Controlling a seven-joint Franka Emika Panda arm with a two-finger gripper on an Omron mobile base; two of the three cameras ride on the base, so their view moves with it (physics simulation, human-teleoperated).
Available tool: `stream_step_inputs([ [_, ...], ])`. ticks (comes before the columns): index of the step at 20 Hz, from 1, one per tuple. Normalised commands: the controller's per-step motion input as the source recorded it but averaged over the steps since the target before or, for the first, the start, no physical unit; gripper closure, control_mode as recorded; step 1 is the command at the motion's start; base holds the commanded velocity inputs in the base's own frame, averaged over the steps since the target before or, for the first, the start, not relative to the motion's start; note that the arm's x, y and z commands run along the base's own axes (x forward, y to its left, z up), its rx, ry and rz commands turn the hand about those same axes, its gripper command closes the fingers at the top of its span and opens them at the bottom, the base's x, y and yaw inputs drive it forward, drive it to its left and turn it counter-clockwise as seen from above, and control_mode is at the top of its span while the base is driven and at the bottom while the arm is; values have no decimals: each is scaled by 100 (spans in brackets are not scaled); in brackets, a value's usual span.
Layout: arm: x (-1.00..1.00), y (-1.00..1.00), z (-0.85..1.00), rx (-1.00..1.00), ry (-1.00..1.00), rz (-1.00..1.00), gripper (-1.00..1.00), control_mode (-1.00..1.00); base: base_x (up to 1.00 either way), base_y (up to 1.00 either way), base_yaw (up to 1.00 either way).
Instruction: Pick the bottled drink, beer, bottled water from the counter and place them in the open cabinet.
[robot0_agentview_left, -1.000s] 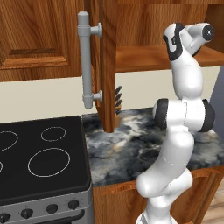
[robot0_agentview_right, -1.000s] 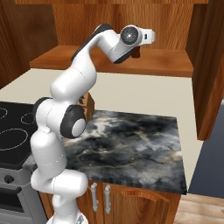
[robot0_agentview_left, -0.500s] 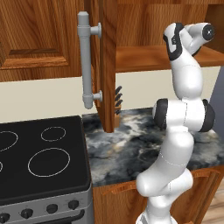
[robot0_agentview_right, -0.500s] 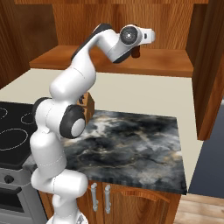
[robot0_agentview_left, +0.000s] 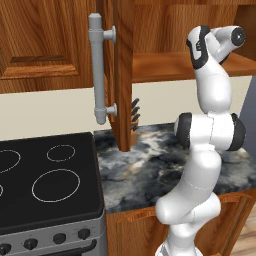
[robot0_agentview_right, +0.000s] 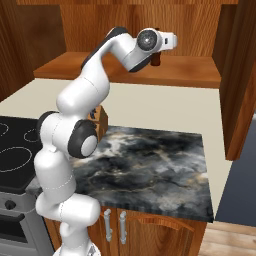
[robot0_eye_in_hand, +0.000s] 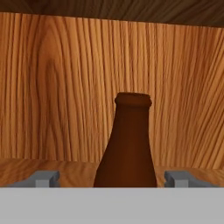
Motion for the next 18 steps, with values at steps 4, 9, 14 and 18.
stream_step_inputs([
  [4, 0, 0, 0, 0, 0, 0, -100, -100, 0, 0, 0],
  [9, -16, 0, 0, 0, 0, 0, -100, -100, 0, 0, 0],
  [14, -47, -1, 0, 0, 0, 0, -100, -100, 0, 0, 0],
  [18, -55, 0, 0, 0, 1, 0, -100, -100, 0, 0, 0],
])
